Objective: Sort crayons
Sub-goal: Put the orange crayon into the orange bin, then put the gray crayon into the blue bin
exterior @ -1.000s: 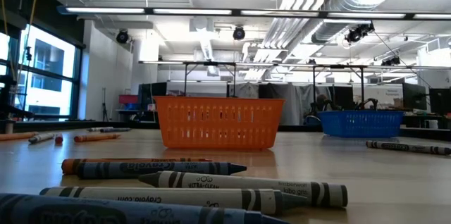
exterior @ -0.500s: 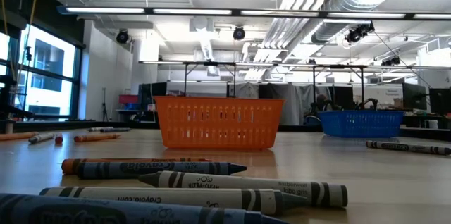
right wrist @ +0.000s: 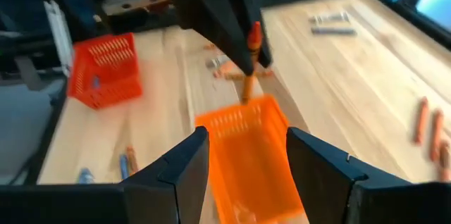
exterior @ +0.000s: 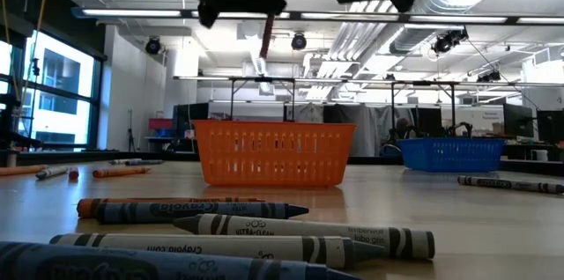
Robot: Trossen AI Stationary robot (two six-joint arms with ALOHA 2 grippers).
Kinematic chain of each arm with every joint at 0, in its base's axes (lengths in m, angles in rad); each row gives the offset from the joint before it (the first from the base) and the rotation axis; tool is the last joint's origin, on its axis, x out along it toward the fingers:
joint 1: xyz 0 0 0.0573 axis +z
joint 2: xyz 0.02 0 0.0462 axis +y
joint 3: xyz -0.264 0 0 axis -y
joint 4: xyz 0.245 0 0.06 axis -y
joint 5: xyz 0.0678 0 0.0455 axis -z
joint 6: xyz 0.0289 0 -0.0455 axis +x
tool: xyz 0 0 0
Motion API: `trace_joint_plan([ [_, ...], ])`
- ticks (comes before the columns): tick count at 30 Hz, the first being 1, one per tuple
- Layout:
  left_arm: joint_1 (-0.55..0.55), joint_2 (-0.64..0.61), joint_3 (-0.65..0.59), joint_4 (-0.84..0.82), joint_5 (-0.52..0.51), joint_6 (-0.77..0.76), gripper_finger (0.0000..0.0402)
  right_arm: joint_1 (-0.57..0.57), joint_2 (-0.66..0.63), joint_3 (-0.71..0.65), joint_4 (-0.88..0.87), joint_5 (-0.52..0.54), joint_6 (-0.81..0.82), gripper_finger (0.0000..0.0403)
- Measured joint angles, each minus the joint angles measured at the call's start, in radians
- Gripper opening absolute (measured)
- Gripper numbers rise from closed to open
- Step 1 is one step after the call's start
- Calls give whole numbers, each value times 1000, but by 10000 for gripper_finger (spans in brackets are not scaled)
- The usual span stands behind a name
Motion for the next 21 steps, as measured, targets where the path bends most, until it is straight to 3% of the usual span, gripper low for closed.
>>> trace_joint_plan([
  [11, 44, 198, 0, 12, 34, -152, 13, 3, 0, 0, -82, 55, 80, 184],
  [21, 50, 210, 0, 33, 76, -170, 73, 3, 0, 0, -174, 54, 135, 184],
])
